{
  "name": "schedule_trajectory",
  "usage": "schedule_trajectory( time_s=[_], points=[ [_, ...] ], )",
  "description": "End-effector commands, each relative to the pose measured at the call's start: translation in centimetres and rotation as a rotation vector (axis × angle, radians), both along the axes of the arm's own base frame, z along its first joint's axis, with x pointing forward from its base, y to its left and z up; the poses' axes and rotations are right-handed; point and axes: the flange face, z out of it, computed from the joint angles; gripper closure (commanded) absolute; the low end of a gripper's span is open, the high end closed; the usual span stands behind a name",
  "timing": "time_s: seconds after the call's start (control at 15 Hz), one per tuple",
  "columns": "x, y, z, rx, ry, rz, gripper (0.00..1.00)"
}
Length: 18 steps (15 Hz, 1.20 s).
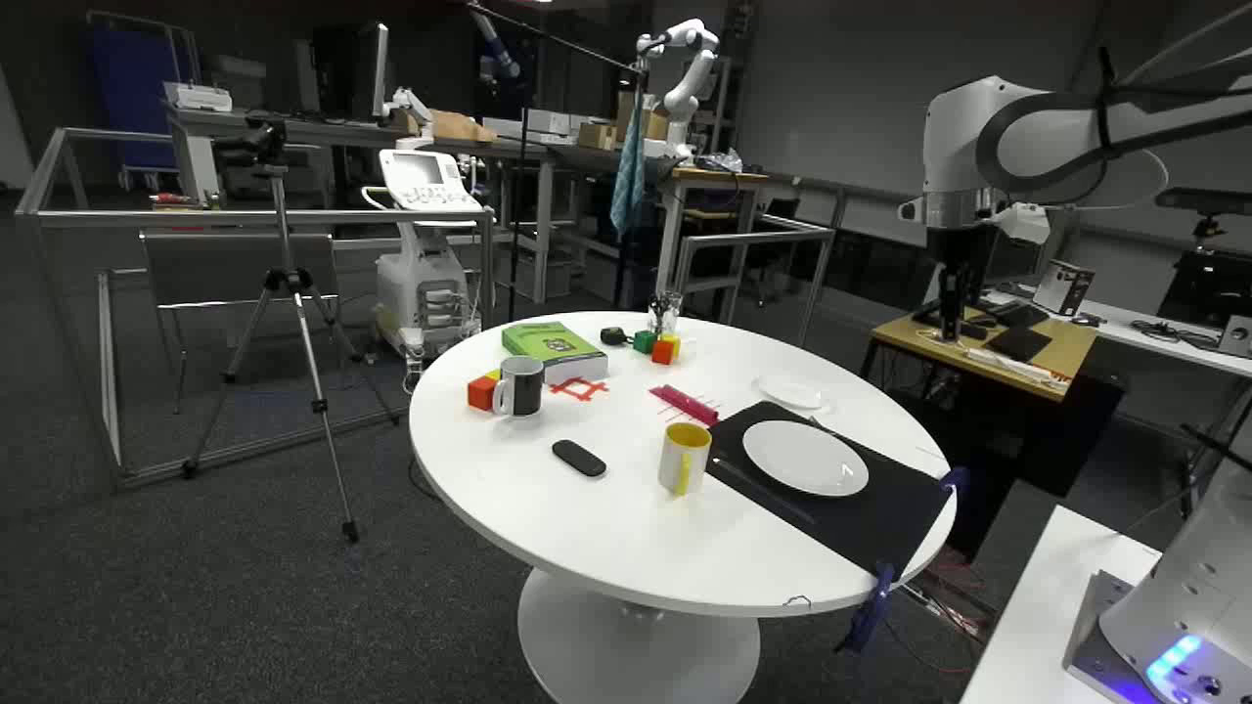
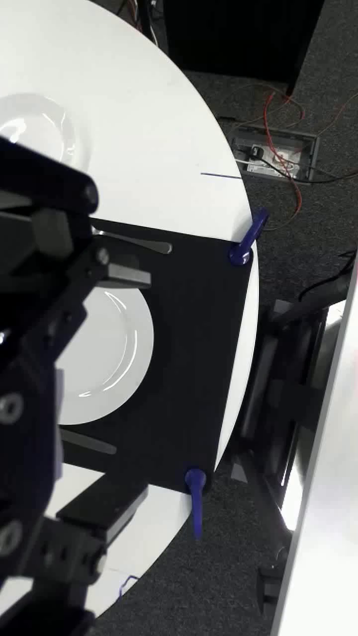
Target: Move the plate on the black placemat onto the plate on the right side of the table
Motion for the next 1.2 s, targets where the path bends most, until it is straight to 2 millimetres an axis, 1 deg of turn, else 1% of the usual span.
schedule_trajectory(
  time_s=[0.0, 0.73, 0.8, 0.93, 1.13],
  points=[
    [0.0, 0.0, 0.0, 0.0, 0.001, 0.0, 0.0],
    [0.0, 0.0, 0.0, 0.0, 0.0, 0.0, 0.0],
    [0.3, -0.6, 0.2, -0.031, -0.022, 0.023, 0.0],
    [0.9, -1.0, 0.0, -0.053, -0.028, 0.066, 0.0],
    [2.1, -0.8, -0.9, -0.107, -0.038, 0.182, 0.0]
  ],
)
